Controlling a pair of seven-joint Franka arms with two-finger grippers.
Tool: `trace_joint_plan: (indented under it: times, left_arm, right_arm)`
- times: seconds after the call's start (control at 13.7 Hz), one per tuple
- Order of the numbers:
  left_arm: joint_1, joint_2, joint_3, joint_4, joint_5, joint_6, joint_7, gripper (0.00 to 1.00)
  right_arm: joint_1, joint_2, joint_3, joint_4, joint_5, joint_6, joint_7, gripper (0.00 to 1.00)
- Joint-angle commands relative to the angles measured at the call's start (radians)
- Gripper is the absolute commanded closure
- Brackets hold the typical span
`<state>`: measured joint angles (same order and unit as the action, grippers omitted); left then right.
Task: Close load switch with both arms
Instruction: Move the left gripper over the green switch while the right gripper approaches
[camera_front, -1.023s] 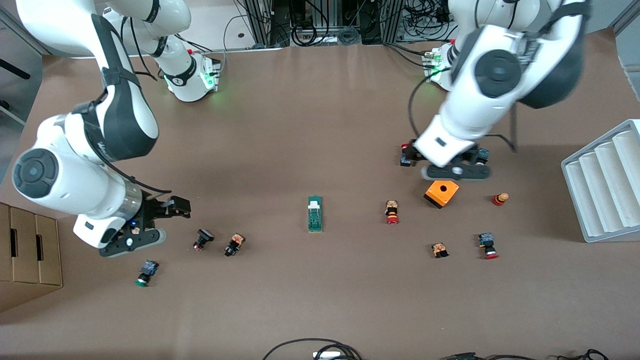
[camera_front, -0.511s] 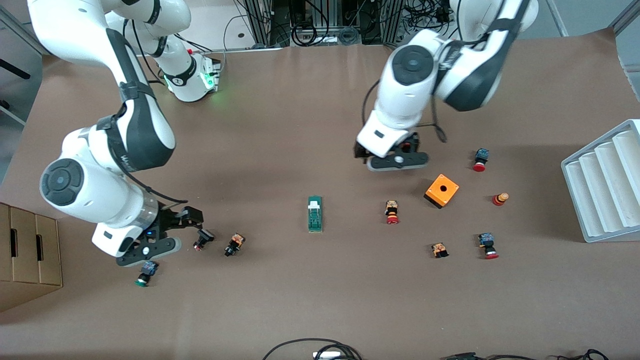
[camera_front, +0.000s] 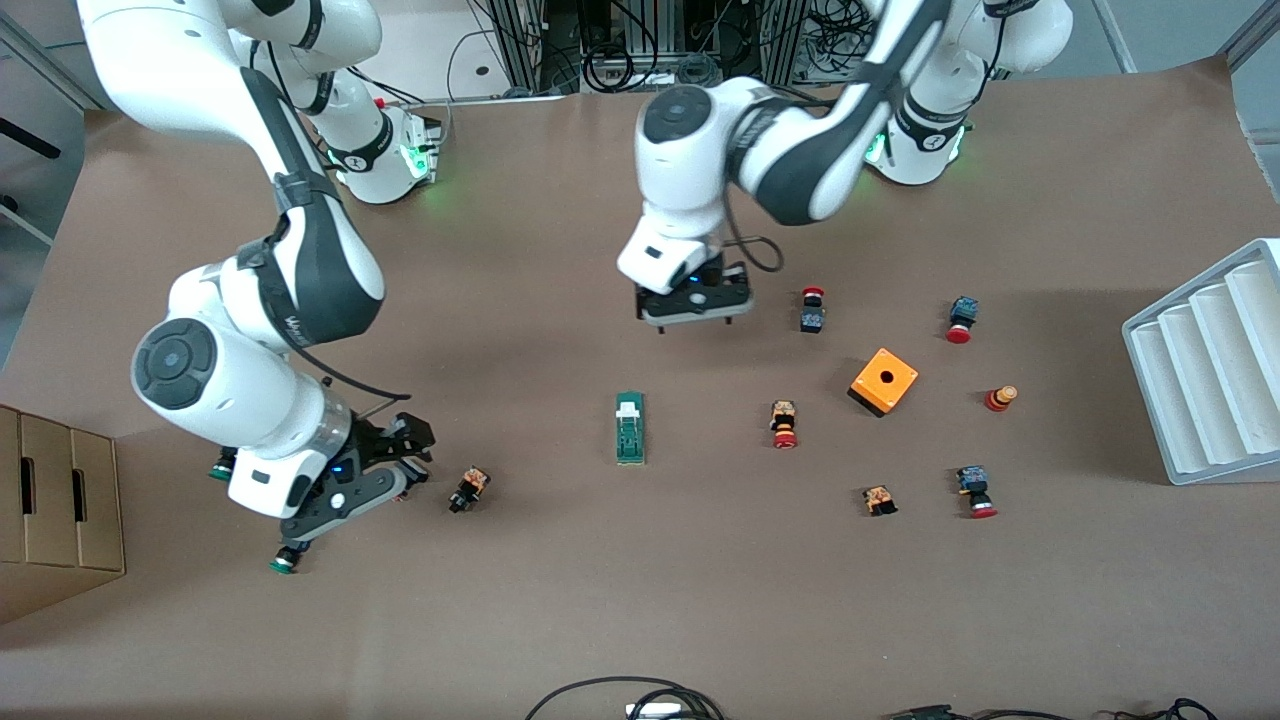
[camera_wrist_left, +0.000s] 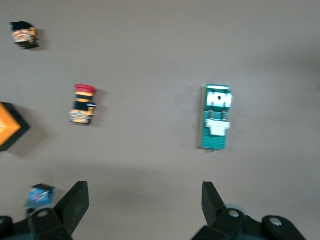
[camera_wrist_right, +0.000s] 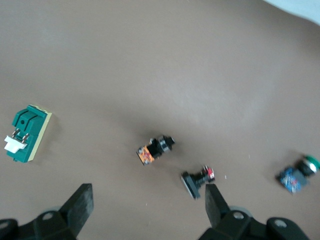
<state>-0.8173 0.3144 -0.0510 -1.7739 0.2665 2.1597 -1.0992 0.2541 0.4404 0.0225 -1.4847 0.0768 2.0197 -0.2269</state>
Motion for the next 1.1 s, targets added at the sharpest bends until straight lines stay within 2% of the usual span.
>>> trace_joint_plan:
  times: [0.0, 0.29, 0.44, 0.66, 0.8, 1.02]
  left_arm:
    - [-0.045, 0.043, 0.014, 0.002, 0.127, 0.061, -0.079, 0.00]
    - [-0.074, 0.158, 0.014, 0.002, 0.389, 0.224, -0.377, 0.00]
    - [-0.088, 0.205, 0.013, 0.010, 0.579, 0.233, -0.494, 0.00]
    - [-0.105, 0.254, 0.013, 0.011, 0.797, 0.275, -0.718, 0.00]
    - [-0.108, 0.342, 0.013, 0.075, 0.949, 0.276, -0.845, 0.00]
    - [-0.108, 0.405, 0.011, 0.090, 1.181, 0.275, -1.057, 0.00]
  right_arm:
    - [0.005, 0.034, -0.007, 0.007, 0.005, 0.053, -0.104, 0.00]
    - [0.013, 0.063, -0.006, 0.007, 0.006, 0.112, -0.288, 0.00]
    - [0.031, 0.064, -0.006, 0.007, 0.001, 0.119, -0.293, 0.00]
    - [0.083, 0.069, -0.007, 0.007, -0.034, 0.168, -0.293, 0.00]
    - [0.086, 0.078, -0.007, 0.009, -0.034, 0.175, -0.293, 0.00]
    - [0.086, 0.081, -0.007, 0.011, -0.035, 0.177, -0.296, 0.00]
